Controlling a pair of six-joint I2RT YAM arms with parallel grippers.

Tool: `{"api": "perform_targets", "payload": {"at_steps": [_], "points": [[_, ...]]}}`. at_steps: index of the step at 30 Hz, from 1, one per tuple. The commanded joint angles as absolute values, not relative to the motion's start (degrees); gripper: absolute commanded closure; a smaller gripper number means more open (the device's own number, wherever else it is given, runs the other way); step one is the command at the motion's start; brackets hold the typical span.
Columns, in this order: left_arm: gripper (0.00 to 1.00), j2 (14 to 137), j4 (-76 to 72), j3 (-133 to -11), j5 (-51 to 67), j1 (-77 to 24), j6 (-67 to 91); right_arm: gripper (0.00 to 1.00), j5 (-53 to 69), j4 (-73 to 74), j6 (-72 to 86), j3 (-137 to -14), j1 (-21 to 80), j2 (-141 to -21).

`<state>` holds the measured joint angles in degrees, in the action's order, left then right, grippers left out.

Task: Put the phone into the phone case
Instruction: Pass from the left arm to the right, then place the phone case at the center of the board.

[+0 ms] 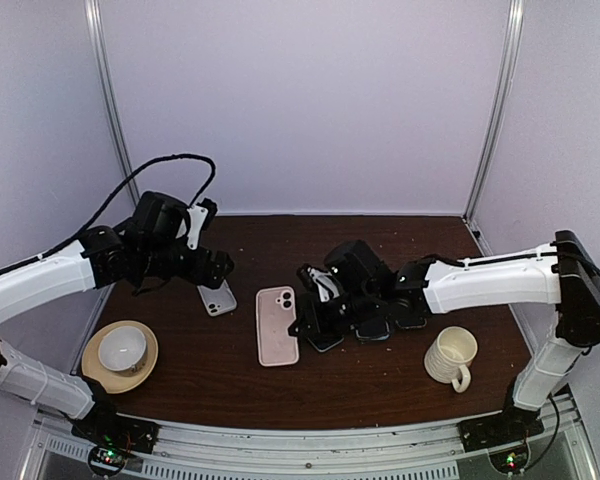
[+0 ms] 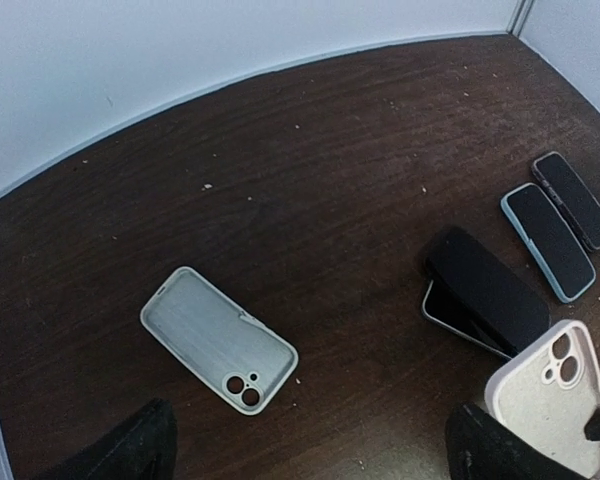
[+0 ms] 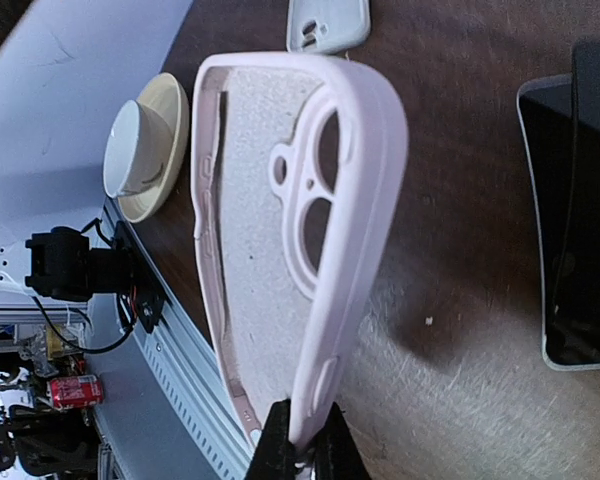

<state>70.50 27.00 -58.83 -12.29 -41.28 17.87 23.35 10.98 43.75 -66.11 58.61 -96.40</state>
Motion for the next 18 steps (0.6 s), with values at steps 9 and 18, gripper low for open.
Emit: {"api": "perform_targets", "payload": {"at_steps": [9,18], "points": [[0.03,69.80,27.31,-58.77,0.00,-36.90,20.74,1.00,25.90,-3.41,58.29,-54.18,62.98,-99.28],[0.02,65.83,29.81,-58.04,3.37,-36.74,19.73,1.00,23.84,2.08,57.92,-50.54,62.98,-97.85]]}}
